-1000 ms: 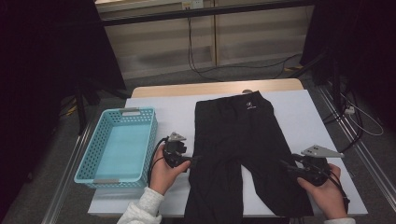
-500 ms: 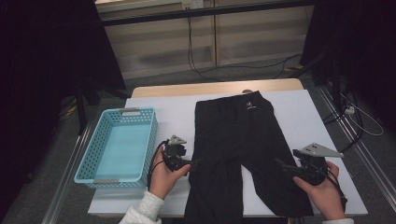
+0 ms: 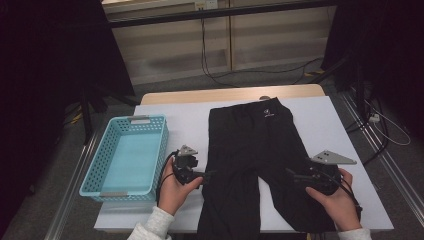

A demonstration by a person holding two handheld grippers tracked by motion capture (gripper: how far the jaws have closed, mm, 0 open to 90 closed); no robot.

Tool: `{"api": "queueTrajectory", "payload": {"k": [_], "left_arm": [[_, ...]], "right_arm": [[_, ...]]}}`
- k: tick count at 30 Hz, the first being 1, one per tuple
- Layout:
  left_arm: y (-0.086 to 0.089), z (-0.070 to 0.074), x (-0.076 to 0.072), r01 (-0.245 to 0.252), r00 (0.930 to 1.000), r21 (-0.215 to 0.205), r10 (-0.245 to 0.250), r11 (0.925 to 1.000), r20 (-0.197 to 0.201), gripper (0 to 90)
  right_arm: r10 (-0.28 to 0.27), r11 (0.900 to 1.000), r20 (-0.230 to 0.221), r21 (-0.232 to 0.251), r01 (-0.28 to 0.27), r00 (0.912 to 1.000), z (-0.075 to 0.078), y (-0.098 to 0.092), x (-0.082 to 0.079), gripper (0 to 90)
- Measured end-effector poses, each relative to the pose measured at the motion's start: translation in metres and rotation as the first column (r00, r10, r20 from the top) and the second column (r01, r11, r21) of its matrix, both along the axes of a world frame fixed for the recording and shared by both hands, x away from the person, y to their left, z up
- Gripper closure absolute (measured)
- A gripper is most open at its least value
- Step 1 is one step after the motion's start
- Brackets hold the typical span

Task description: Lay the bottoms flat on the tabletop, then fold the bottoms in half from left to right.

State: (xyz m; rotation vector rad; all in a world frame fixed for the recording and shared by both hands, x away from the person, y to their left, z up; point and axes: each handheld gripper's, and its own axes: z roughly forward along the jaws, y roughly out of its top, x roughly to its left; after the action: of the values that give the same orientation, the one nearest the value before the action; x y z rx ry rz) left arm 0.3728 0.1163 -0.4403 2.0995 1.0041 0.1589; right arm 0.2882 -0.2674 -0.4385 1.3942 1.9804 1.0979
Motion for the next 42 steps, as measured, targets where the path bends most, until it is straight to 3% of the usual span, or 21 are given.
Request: {"api": "queueTrajectory", "payload": {"k": [3, 14, 21, 33, 34, 42], "left_arm": [[0.001, 0.000, 0.000, -0.010, 0.9998, 0.002, 0.009, 1.0000, 0.018, 16.1], [0.006, -0.001, -0.009, -0.005, 0.9999, 0.023, 0.006, 0.9997, -0.013, 16.1], [0.012, -0.001, -0.013, -0.005, 0.9999, 0.021, 0.006, 0.9998, -0.010, 17.9], [0.009, -0.012, -0.020, -0.010, 0.9993, 0.053, 0.012, 0.9985, -0.036, 23.5], [0.008, -0.014, -0.021, -0.021, 0.9996, 0.059, 0.022, 0.9980, -0.016, 23.6], [0.008, -0.016, -0.019, -0.032, 0.9995, 0.058, 0.032, 0.9978, 0.005, 23.9]], "right_arm": [[-0.004, 1.000, 0.004, 0.003, 0.004, 1.0000, 0.002, 0.000, 0.001, 20.3], [0.018, 1.000, 0.014, -0.002, -0.018, 0.9997, 0.006, 0.009, 0.003, 19.6], [0.054, 0.999, 0.019, -0.005, -0.054, 0.9984, 0.005, 0.020, 0.008, 19.0], [0.065, 0.998, 0.024, 0.003, -0.065, 0.9976, 0.004, 0.020, 0.010, 18.7], [0.068, 0.998, 0.028, -0.001, -0.068, 0.9973, 0.005, 0.021, 0.010, 18.7], [0.057, 0.998, 0.033, -0.002, -0.057, 0.9978, 0.004, 0.017, 0.010, 18.7]]}}
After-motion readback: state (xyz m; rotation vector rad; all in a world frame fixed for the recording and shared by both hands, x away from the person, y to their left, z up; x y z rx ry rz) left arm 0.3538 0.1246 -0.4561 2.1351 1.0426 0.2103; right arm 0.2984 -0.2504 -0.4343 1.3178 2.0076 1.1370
